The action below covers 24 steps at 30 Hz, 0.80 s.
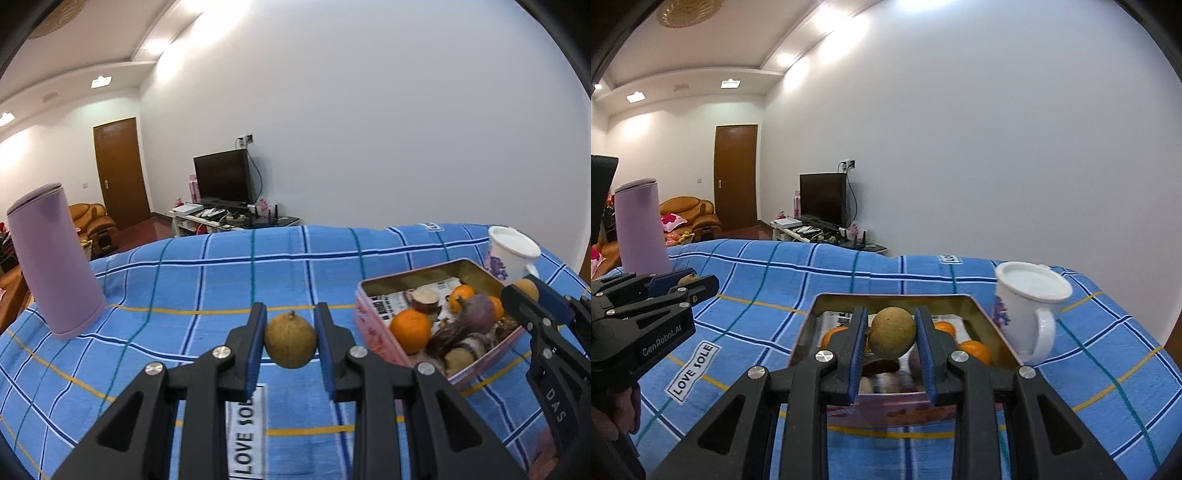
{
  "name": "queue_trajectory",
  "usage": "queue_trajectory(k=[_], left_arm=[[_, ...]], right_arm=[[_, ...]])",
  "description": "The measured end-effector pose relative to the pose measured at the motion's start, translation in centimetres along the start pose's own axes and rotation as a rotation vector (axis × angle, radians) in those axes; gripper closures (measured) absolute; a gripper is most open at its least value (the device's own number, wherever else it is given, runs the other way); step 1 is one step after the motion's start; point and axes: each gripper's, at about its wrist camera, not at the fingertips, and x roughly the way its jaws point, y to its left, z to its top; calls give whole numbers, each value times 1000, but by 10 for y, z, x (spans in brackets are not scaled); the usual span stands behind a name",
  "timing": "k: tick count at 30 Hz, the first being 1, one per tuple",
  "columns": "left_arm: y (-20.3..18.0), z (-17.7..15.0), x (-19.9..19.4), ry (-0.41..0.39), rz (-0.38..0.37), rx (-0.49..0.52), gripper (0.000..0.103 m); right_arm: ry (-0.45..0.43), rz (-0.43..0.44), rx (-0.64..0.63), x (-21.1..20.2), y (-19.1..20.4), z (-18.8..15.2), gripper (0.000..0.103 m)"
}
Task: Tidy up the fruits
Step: 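Carry both held longans over the pink tin tray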
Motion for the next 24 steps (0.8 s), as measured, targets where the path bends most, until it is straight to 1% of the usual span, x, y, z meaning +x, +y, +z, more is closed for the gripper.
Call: queue_trajectory(k=[8,16,21,24], left_arm=[[-22,8,3,2,-38,2,74],[-56,22,18,9,-108,10,74],[-70,28,26,10,-136,11,74],[-78,30,35,28,-144,5,74]], right_arm=[[0,-33,3,-1,-21,1,75],[51,-59,41,19,-49,6,75],[73,-71,66,30,-64,10,75],[96,-71,81,39,-69,11,75]])
